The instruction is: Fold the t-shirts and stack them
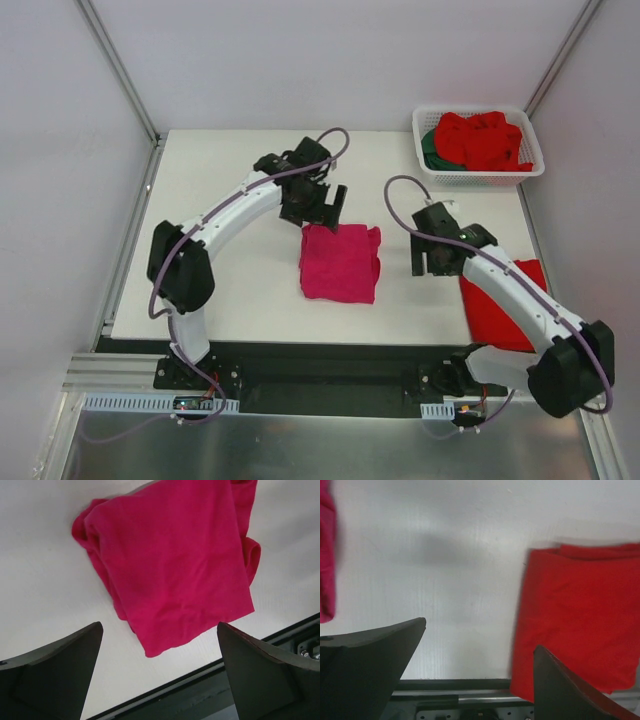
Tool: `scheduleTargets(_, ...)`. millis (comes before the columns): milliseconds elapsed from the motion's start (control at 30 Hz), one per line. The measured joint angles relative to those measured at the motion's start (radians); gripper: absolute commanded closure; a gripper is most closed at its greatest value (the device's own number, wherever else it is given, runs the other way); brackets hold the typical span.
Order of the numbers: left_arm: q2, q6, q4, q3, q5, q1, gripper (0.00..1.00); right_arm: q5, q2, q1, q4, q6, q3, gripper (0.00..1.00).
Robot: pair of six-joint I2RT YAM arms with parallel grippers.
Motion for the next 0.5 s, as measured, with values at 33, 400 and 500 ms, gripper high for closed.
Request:
scheduleTargets(33,0.036,0.004,-0.014,0.045,-0.006,-0.022,0.01,-0.002,-0.037,-0.026,0.000,0.008,-0.036,0.04)
scheduleTargets(400,0.293,0.048,-0.161,0.340,-0.050,-0.153,0.01,-0.126,-0.270,-0.356,0.010,0.014,-0.222,0.04)
scheduleTargets(500,0.319,0.051,-0.181,0.354,-0.049,-0.164,0.01,-0.151,-0.260,-0.390,-0.003,0.021,-0.213,0.04)
